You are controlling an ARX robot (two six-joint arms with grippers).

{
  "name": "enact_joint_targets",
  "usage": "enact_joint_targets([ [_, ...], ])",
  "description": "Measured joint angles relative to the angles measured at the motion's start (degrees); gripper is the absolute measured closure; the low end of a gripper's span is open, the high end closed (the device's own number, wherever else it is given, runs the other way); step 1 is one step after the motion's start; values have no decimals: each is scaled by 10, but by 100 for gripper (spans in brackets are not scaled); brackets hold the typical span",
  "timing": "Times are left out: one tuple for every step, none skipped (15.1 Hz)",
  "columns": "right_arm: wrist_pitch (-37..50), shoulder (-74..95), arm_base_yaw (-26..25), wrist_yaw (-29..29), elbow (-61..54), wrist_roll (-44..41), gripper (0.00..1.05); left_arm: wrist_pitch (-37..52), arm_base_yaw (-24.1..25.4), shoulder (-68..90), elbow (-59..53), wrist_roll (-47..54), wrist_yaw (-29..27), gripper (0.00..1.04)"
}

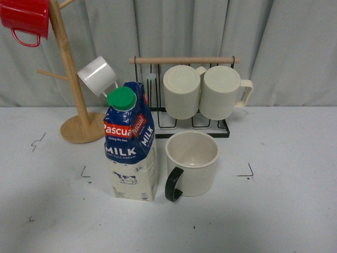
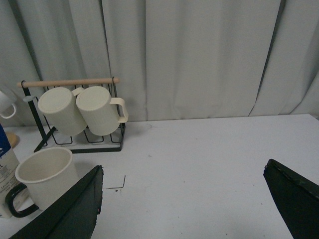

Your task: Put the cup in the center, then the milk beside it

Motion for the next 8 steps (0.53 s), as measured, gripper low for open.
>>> enact_joint_targets([
  [0, 0, 0, 0, 0, 0, 6, -9, 0, -20, -8, 0, 0, 103],
  [0, 0, 0, 0, 0, 0, 6, -20, 0, -37, -16, 0, 0, 103],
  [0, 0, 0, 0, 0, 0, 6, -42, 0, -69, -29, 0, 0, 103],
  [0, 0, 0, 0, 0, 0, 6, -54, 0, -123, -51, 0, 0, 103],
  [0, 0, 0, 0, 0, 0, 6, -99, 0, -164, -56, 0, 0, 103],
  [0, 0, 0, 0, 0, 0, 6, -113, 0, -182, -56, 0, 0, 103],
  [0, 0, 0, 0, 0, 0, 6, -131, 0, -195, -56, 0, 0, 103],
  [0, 0, 0, 0, 0, 0, 6, -144, 0, -209, -56, 0, 0, 103],
])
